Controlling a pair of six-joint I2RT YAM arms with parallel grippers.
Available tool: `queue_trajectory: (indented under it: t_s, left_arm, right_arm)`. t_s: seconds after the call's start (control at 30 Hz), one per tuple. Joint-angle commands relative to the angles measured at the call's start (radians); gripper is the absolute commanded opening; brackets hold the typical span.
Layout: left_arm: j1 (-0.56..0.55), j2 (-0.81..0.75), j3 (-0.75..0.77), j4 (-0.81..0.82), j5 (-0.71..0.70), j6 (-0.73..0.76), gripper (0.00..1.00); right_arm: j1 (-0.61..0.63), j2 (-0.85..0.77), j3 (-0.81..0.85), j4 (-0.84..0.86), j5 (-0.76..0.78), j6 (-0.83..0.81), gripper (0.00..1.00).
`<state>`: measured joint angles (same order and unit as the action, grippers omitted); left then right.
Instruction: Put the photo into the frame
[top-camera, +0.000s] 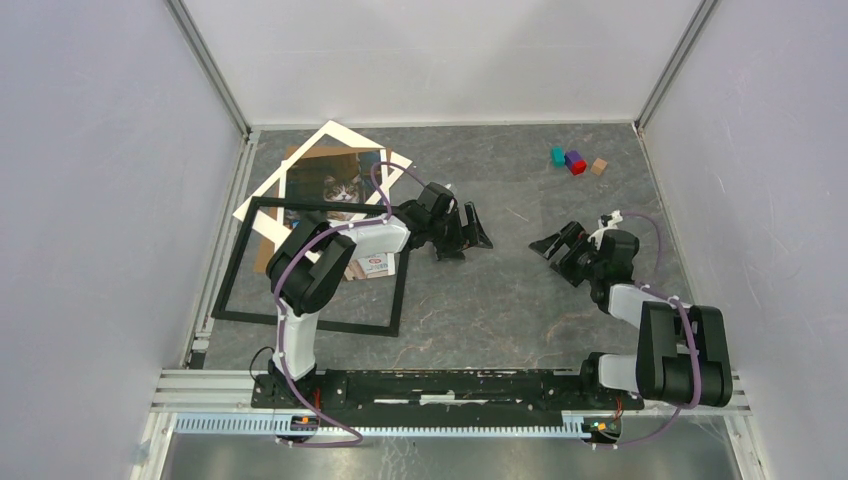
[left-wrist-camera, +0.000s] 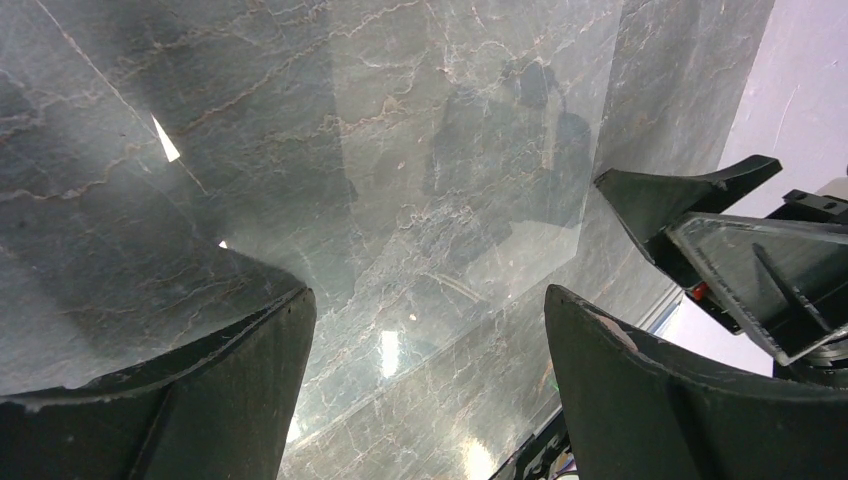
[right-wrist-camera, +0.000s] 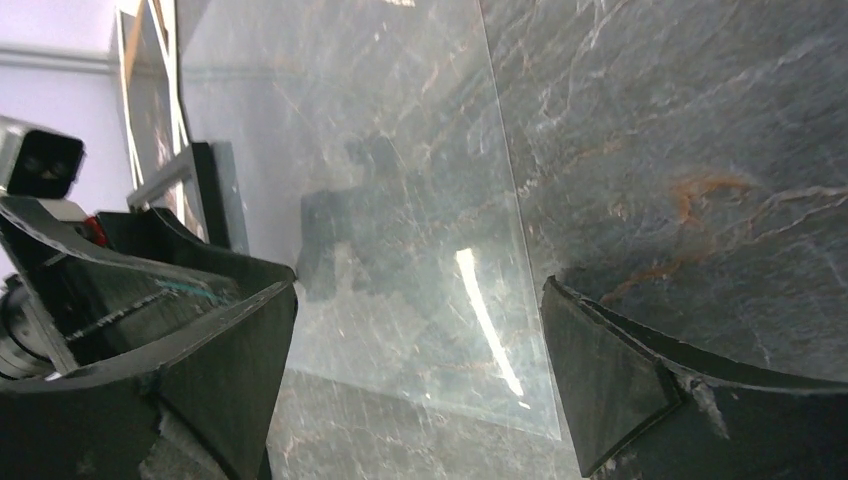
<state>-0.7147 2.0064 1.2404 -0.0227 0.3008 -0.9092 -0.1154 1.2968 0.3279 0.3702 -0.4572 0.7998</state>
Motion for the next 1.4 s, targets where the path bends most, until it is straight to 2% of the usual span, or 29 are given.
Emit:
queue_trajectory:
  t_s: [0.0,0.2,0.3,0.53,0.57,0.7,0.83,1.0,1.13,1.37]
  left_arm:
    - [-0.009,0.026,-0.036,-0.134,-0.005,-0.005,0.93]
    - [-0.008,0.035,-0.039,-0.128,0.001,-0.012,0.93]
    - [-0.008,0.033,-0.041,-0.126,0.001,-0.011,0.93]
    - [-0.008,0.035,-0.047,-0.123,0.009,-0.016,0.93]
    - [-0.008,0.033,-0.047,-0.122,0.008,-0.016,0.93]
    - [-0.008,0.027,-0.05,-0.126,0.006,-0.01,0.93]
    - [-0.008,0.024,-0.052,-0.126,0.006,-0.008,0.93]
    - [-0.008,0.031,-0.047,-0.121,0.01,-0.011,0.93]
    - [-0.008,0.033,-0.051,-0.121,0.014,-0.015,0.93]
    - [-0.008,0.035,-0.062,-0.114,0.015,-0.019,0.93]
  right_arm:
    - [0.0,0.039,0.017,-0.034,-0.083,-0.095,0.98]
    - [0.067,0.059,-0.008,-0.061,-0.126,-0.108,0.98]
    - [0.078,0.038,-0.052,0.031,-0.172,-0.02,0.98]
    - [0.11,-0.046,-0.12,0.143,-0.116,0.132,0.98]
    - [0.11,-0.057,-0.109,0.101,-0.093,0.095,0.98]
    - [0.101,-0.063,0.053,-0.309,0.102,-0.193,0.98]
    - [0.095,-0.091,0.09,-0.418,0.201,-0.312,0.98]
    - [0.109,-0.053,0.011,-0.296,0.084,-0.231,0.98]
    - [0.193,-0.035,-0.019,-0.232,0.072,-0.158,0.98]
    - [0.213,-0.066,-0.093,-0.039,0.018,0.039,0.98]
